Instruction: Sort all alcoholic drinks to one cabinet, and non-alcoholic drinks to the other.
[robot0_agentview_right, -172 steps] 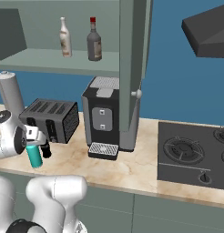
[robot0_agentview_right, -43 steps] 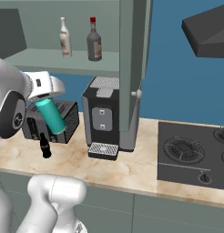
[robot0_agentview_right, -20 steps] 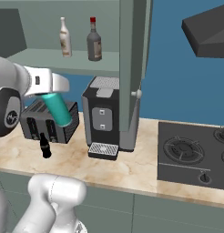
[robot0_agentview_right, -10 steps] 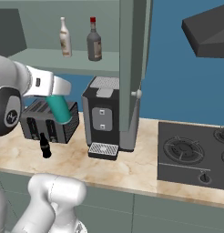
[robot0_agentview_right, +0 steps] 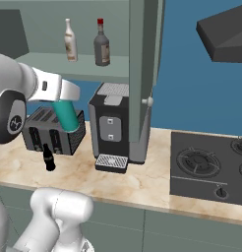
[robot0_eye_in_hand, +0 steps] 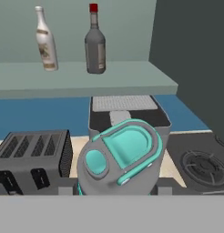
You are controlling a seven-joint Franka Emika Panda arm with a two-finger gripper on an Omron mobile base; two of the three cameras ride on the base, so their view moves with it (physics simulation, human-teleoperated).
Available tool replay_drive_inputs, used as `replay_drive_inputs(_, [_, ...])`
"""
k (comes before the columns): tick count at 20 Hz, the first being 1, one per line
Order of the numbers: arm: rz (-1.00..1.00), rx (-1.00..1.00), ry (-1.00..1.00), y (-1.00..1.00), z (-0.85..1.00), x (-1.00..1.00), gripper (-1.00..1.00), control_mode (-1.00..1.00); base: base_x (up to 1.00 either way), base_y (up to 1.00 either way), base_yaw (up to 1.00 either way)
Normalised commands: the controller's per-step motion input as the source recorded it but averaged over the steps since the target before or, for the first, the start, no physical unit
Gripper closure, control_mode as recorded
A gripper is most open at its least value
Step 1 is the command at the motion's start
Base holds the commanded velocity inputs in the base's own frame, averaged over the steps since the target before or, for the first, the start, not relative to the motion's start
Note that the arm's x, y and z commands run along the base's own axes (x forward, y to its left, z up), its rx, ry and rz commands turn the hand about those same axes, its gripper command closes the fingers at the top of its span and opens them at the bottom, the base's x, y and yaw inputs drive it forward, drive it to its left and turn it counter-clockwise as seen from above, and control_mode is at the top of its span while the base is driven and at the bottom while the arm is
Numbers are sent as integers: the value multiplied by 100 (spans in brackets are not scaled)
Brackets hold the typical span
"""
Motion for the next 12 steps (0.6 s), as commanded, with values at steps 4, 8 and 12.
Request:
replay_drive_inputs(4, [2, 0, 0, -1, 0, 0, 100, -100, 0, 0, 0])
replay_drive_inputs(8, [2, 0, 0, 0, 0, 0, 100, 100, 0, 0, 2])
replay_drive_inputs(12, [0, 0, 0, 0, 0, 0, 100, 100, -11, -2, 0])
